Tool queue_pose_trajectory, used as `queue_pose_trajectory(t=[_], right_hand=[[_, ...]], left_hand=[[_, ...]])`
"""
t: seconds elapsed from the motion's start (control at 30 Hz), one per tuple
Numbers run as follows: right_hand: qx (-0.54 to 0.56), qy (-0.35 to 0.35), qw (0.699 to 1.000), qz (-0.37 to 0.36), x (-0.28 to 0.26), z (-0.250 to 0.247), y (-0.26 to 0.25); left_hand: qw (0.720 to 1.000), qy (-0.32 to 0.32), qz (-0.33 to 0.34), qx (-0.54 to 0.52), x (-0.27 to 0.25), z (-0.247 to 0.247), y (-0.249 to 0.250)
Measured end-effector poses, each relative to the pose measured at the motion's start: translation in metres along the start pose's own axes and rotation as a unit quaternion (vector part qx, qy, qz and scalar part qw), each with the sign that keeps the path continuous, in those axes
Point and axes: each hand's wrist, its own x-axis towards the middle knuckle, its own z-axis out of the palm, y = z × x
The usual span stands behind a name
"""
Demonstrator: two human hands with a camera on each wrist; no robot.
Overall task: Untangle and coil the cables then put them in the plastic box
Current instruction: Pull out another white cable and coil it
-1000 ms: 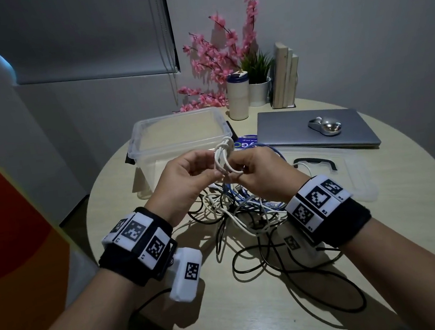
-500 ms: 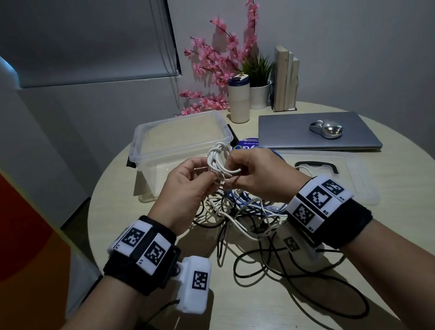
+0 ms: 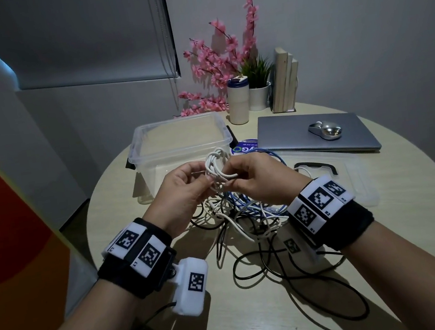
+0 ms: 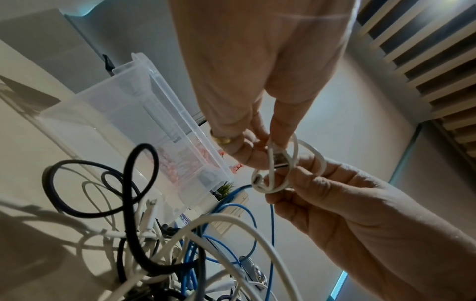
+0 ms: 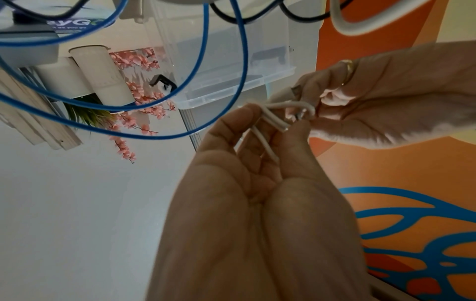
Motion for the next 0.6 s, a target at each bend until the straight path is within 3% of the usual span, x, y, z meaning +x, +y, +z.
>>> queue_pose_trajectory(t=[0.33, 0.47, 0.6], right_hand=[[0.043, 0.002, 0.999, 0.013, 0.000, -0.001, 0.000], [0.020, 0.022, 0.999, 0.025, 0.000, -0.007, 0.001], [-0.062, 0.030, 0.998, -0.014, -0.001, -0.004, -0.002]], left_hand=[[0.999, -0.013, -0.007, -0.042, -0.002, 0.004, 0.003], [0.998, -0.040, -0.033, -0.022, -0.005, 0.000, 0.002], [0.996, -0.073, -0.058, -0.010, -0.009, -0.002, 0.001]])
